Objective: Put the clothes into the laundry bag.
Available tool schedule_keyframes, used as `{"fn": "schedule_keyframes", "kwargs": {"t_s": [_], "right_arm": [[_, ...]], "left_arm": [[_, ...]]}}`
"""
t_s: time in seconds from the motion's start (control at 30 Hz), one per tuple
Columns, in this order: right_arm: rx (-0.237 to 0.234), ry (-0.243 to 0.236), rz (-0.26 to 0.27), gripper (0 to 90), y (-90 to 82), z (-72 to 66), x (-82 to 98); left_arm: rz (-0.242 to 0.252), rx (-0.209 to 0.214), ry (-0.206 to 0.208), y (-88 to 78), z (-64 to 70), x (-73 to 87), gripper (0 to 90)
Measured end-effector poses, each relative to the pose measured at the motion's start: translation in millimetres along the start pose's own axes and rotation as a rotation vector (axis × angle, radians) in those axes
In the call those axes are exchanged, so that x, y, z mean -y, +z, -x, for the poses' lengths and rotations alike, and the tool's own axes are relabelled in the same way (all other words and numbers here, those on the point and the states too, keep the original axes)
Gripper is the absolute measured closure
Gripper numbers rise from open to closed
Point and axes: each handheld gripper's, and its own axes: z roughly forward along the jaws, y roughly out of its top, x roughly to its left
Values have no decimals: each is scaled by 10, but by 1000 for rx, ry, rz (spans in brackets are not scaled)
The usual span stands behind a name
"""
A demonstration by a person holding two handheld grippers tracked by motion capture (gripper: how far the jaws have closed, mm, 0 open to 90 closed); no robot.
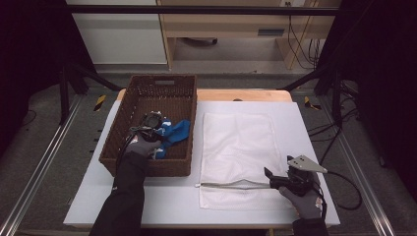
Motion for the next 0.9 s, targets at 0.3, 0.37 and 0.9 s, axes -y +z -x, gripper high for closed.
{"fn": "schedule_keyframes", "kwargs": {"t_s": [0.3, 0.37, 0.9], "right_arm": [[10, -7, -2, 79, 15, 0, 11], [10, -6, 0, 79, 12, -2, 10], [15, -2, 8, 78, -4, 7, 3]], "left_arm": [[217, -4, -22, -233, -26, 33, 766], [260, 1, -23, -280, -30, 46, 766], [517, 47, -75, -554, -91, 124, 773]]}}
